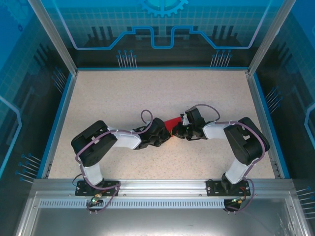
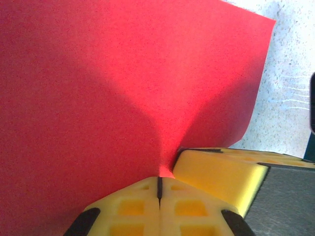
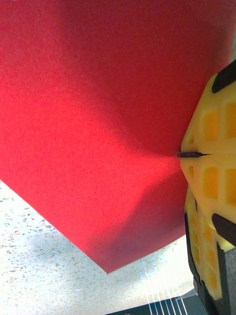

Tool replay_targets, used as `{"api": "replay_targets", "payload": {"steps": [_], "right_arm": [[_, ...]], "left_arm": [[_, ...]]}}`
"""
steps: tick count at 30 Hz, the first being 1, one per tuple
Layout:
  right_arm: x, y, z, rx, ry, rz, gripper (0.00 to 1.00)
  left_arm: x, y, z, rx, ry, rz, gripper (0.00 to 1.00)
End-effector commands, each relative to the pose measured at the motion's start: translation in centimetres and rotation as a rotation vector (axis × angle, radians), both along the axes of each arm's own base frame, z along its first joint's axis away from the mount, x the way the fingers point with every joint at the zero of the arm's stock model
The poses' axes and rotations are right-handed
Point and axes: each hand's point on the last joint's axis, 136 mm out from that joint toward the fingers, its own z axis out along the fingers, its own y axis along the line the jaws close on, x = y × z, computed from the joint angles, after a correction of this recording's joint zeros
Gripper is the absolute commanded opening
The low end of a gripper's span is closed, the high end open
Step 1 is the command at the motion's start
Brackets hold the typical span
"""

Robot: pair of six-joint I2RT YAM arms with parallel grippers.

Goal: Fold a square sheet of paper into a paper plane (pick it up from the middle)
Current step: First fold in half a square sheet of paper at the center of the table.

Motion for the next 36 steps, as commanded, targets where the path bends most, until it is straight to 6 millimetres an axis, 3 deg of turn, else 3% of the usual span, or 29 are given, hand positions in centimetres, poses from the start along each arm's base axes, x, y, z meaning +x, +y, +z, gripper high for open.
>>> {"api": "replay_targets", "payload": {"steps": [1,8,29,36], "right_arm": [[-0.4,-0.5,-1.2,-0.009,0.036,-0.012,0.00],[-0.7,-0.6,-1.9,-0.023,0.061,-0.010,0.00],[-0.8,-0.7,-1.8,-0.026,0.064,-0.012,0.00],[-0.9,-0.7,-1.9,-0.027,0.067,-0.013,0.00]], "left_arm": [[0.2,0.0,-0.2,-0.004,-0.022,0.019,0.00],[0.1,0.3,-1.0,-0.014,-0.005,0.041,0.00],[0.5,1.2,0.4,-0.054,-0.080,0.092,0.00],[0.2,1.3,-0.8,-0.030,-0.028,0.102,0.00]]}}
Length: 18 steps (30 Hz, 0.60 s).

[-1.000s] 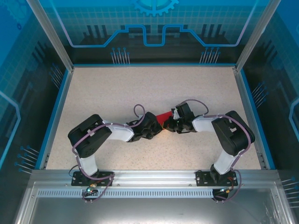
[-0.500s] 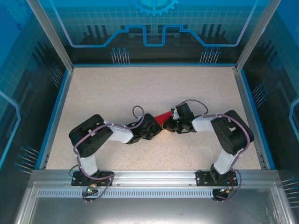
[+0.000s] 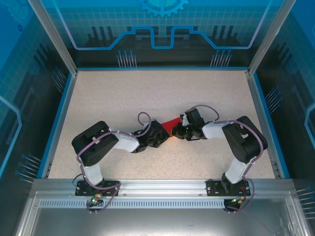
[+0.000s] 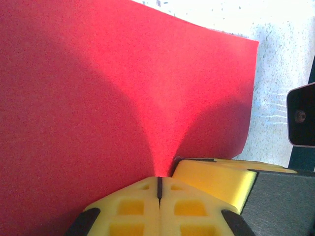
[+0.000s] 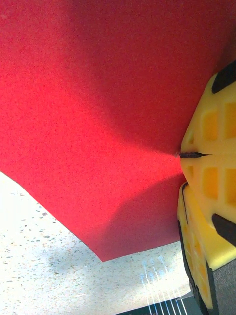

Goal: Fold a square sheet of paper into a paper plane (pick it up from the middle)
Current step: First fold in half a square sheet of paper at the center of the table.

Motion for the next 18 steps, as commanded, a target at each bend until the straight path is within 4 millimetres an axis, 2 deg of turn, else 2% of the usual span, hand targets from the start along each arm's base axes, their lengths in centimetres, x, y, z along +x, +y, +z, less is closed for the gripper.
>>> {"api": "replay_targets", "payload": {"steps": [1,9,14,18], "right_arm": [[-0.9,-0.9,-1.3,-0.030,0.053,-0.014,0.00],[-0.7,-2.0,-1.9,-0.065,0.029,-0.021,0.00],[0.2,-4.3,-2.1,-0.104,-0.023,-0.052,0.00],[1.0,-7.1,-2.3,-0.142,-0.056,-0.105,0.00]], "left_arm": [[-0.3,0.5,-0.5,0.023,0.025,0.031,0.00],[-2.4,3.4,-3.5,0.119,0.150,0.096,0.00],[-3.5,4.6,-4.7,0.176,0.221,0.119,0.00],[-4.2,5.6,-5.6,0.237,0.277,0.127,0.00]]}}
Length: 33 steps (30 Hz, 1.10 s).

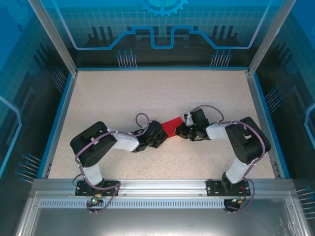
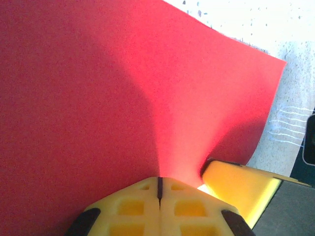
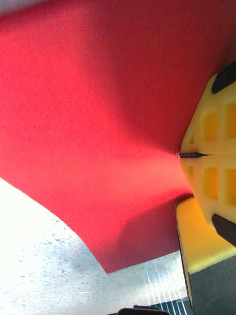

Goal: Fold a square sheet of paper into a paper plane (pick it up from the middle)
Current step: First fold in half a square sheet of paper at the center of the table.

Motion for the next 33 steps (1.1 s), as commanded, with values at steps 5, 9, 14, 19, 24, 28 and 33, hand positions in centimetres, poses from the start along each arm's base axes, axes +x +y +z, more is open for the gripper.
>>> {"api": "replay_targets", "payload": {"steps": [5,9,14,19,24,28,33], "right_arm": [[1.3,-7.6,-1.6,-0.167,-0.026,-0.167,0.00],[1.8,-8.5,-0.1,-0.170,-0.057,-0.190,0.00],[1.7,-6.6,3.9,-0.113,-0.156,-0.148,0.00],[0.5,-2.5,5.6,-0.073,-0.182,-0.060,0.00],[0.7,1.6,4.1,-0.023,-0.099,0.000,0.00],[1.1,3.1,2.8,0.000,-0.055,0.018,0.00],[0.3,2.0,0.2,-0.050,0.017,0.023,0.00]], "left_arm": [[-4.2,6.3,-5.7,0.269,0.229,0.027,0.00],[-4.1,6.7,-5.7,0.273,0.233,-0.004,0.00],[-3.2,6.3,-5.4,0.248,0.197,-0.074,0.00],[-1.9,5.9,-4.7,0.247,0.128,-0.164,0.00],[-0.8,4.9,-3.7,0.247,0.057,-0.277,0.00],[-0.3,5.2,-3.2,0.250,0.040,-0.284,0.00],[-0.6,5.5,-3.5,0.236,0.059,-0.251,0.00]]}}
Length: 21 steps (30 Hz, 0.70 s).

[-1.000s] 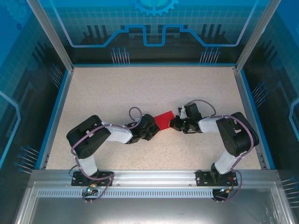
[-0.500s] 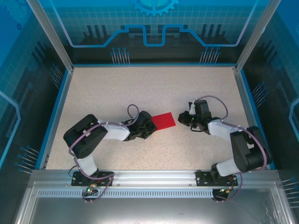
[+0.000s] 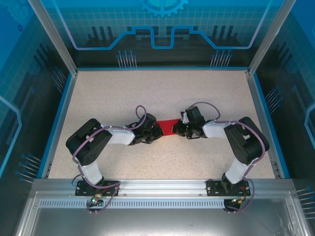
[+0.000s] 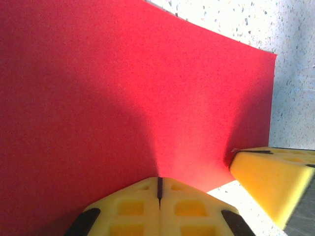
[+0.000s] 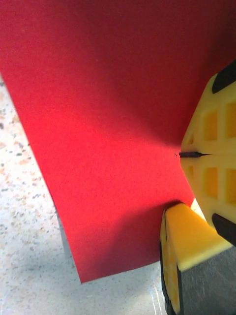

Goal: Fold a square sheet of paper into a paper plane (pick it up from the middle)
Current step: First fold in half a square sheet of paper at the center of the table.

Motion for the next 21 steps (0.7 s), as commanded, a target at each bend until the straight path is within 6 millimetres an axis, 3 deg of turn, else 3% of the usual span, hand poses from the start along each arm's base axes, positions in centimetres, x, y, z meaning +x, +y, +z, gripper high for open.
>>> {"api": "replay_targets", "payload": {"steps": [1,7,14,21], "right_arm": [[-0.5,-0.4,-0.9,-0.006,0.045,0.000,0.00],[-1.8,-2.9,-3.1,-0.099,0.107,-0.041,0.00],[-2.5,-3.2,-4.2,-0.117,0.150,-0.050,0.00],[-2.6,-3.5,-4.8,-0.129,0.170,-0.062,0.00]], "left_arm": [[-2.0,3.0,-3.6,0.125,0.108,0.020,0.00],[-1.4,2.7,-2.1,0.095,0.077,0.037,0.00],[0.8,0.2,2.6,-0.055,-0.081,0.030,0.00],[0.8,-3.3,1.9,-0.138,-0.056,0.024,0.00]]}}
